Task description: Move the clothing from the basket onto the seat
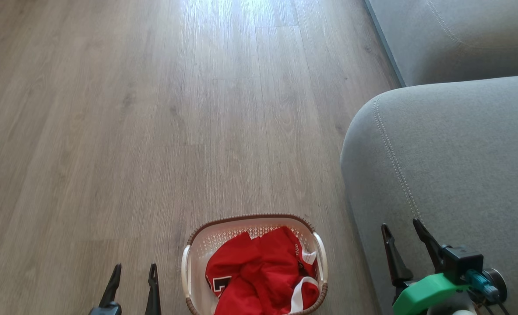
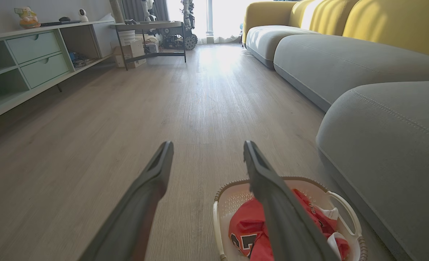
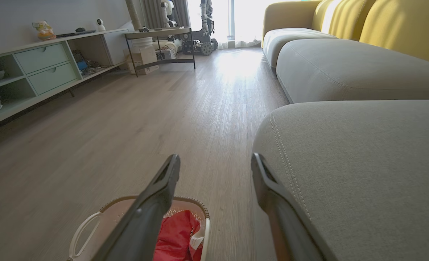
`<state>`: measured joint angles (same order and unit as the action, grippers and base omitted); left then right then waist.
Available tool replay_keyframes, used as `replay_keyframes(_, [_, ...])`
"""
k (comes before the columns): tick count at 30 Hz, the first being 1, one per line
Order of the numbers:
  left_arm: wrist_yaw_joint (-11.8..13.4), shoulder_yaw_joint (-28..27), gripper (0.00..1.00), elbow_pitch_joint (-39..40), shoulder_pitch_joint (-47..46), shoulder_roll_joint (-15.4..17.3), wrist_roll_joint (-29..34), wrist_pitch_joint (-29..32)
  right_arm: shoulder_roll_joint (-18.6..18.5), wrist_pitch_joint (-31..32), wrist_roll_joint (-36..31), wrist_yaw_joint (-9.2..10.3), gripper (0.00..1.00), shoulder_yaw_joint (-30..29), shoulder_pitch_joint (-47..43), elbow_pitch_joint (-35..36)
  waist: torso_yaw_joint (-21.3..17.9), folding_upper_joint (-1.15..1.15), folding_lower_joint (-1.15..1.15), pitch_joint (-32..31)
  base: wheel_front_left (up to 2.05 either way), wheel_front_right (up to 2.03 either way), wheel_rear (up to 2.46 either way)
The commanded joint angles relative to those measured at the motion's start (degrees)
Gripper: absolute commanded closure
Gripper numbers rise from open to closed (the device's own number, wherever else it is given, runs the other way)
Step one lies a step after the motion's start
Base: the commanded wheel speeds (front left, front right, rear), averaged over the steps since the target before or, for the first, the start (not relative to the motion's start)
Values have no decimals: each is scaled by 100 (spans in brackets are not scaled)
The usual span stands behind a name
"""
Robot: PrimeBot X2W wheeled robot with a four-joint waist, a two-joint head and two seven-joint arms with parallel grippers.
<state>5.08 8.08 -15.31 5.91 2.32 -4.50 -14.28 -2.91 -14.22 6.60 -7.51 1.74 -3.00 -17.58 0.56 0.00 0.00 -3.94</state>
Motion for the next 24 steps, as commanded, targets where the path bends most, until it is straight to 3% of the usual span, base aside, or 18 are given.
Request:
replay_keyframes(1, [44, -216, 0, 149, -164, 58, -47, -72, 3, -78, -17, 2, 0, 99, 177, 192, 0, 0, 0, 1, 0, 0, 0])
replay_keyframes(15, [23, -233, 0, 142, -237, 57, -108, -72, 3, -78, -26, 2, 0, 88, 193, 244, 4, 0, 0, 111, 0, 0, 0])
replay_keyframes(24, [-62, -165, 0, 16, -590, 56, -144, -72, 3, -78, -97, 2, 0, 51, 359, 470, -11, 0, 0, 569, 0, 0, 0])
